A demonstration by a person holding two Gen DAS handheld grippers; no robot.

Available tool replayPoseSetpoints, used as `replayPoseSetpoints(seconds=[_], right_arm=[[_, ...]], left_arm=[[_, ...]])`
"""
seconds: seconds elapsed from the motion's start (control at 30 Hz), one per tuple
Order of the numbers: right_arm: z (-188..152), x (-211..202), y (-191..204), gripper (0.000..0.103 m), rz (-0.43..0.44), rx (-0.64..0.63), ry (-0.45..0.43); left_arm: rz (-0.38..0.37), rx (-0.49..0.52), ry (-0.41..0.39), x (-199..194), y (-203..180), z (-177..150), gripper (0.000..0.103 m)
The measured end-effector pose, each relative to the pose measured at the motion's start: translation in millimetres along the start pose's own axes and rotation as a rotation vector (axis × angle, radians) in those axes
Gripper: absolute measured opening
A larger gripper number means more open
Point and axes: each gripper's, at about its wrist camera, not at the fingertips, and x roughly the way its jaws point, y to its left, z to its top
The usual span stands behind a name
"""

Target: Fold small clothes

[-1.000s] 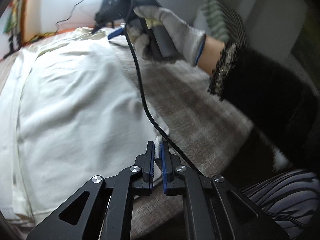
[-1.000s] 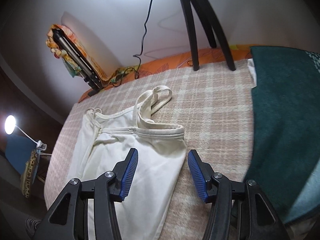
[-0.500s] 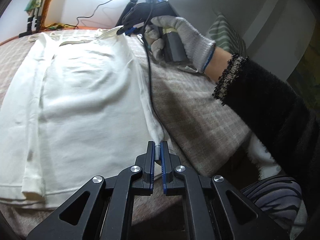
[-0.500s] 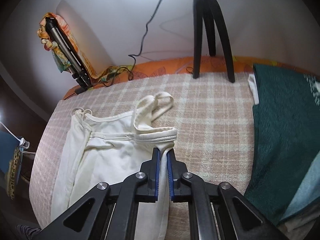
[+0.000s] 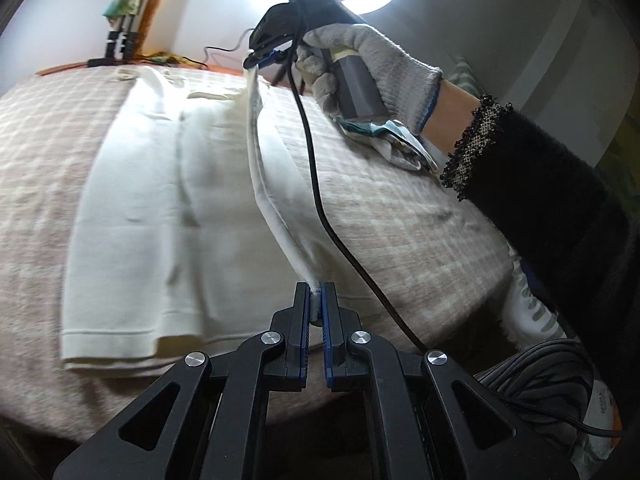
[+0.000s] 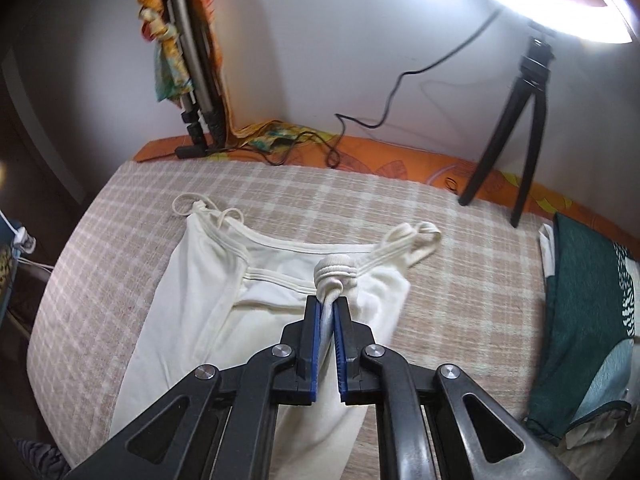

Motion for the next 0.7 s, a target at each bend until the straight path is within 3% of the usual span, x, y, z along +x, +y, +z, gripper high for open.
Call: replayPoseSetpoints(seconds=[0.47, 0.57, 0.6, 0.63, 0.7], right_arm=[[-1.1, 56.7, 49.5, 0.005, -0.04, -0.057, 0.078], [-7.2, 55.3, 46.7, 0.016, -0.038, -0.031, 0.072], [-8.9, 50.2, 44.2, 0.032, -0.027, -0.012, 0.061], [-12.1, 41.6, 40.5, 0.036, -0.008, 0.008, 0.042], [-20.8, 20.9, 33.8, 0.035, 0.02, 0.035, 0.005]], left_arm=[[0.023, -0.042, 0.022, 0.8, 29.5, -14.1, 0.004], [0.023, -0.032, 0.026, -3.5, 29.2, -12.8, 0.005], [0.031, -0.031, 0.035, -5.6, 28.6, -11.7, 0.007], [0.028, -0.037, 0.042, -7.7, 29.3, -11.8, 0.008], [-0.005, -0.057, 0.045, -15.7, 31.6, -11.4, 0.009]])
